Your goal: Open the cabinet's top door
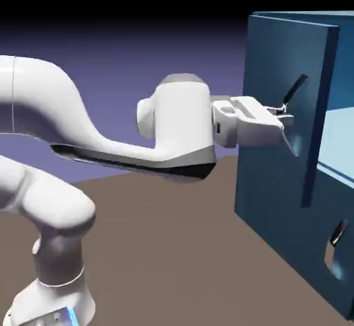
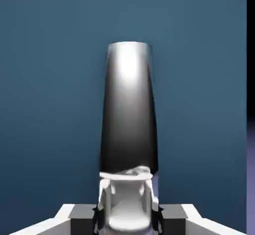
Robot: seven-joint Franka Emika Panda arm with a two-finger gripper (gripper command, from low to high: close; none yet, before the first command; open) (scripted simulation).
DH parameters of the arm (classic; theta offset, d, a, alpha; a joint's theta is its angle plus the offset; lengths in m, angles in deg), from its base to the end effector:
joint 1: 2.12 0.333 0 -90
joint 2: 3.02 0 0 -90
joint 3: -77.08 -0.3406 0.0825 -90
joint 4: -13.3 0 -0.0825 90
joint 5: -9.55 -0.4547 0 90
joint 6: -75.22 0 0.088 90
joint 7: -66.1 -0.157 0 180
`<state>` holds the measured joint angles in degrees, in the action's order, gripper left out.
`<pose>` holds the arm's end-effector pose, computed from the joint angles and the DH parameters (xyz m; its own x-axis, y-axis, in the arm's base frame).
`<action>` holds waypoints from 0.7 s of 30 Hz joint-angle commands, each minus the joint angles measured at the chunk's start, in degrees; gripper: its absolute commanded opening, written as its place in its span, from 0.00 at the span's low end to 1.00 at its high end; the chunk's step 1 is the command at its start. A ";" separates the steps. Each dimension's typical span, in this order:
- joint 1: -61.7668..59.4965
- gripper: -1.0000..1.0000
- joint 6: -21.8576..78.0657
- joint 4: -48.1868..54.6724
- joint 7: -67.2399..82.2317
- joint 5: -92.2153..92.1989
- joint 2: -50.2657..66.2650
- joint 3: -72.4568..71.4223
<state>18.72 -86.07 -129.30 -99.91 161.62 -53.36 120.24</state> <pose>0.4400 -0.1927 0.5445 -0.2440 -0.6618 0.7089 -0.2452 -0.6651 -0.7053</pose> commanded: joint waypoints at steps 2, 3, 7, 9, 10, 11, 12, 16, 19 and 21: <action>-4.15 0.00 0.66 -2.45 0.17 -2.41 -0.82 -3.58; -6.22 0.00 0.98 -3.72 0.50 -3.83 -1.40 -5.40; -14.53 0.00 0.97 -7.59 -0.08 -8.12 -3.00 -12.77; -18.68 0.00 0.85 -9.65 0.27 -11.02 -4.39 -16.55; -20.76 0.00 0.93 -10.96 1.15 -13.17 -5.53 -18.51; -22.80 0.00 1.04 -12.36 2.32 -15.64 -6.88 -20.48; -24.78 0.00 1.07 -13.69 3.50 -18.14 -8.24 -22.41; -31.73 0.00 0.62 -18.26 8.34 -28.10 -13.69 -29.39; -35.75 0.00 0.06 -21.10 12.46 -35.57 -17.69 -33.64; -37.76 0.00 -0.14 -22.81 15.51 -40.56 -20.29 -35.99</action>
<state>-19.05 -86.27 -152.09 -84.39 121.13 -73.66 84.26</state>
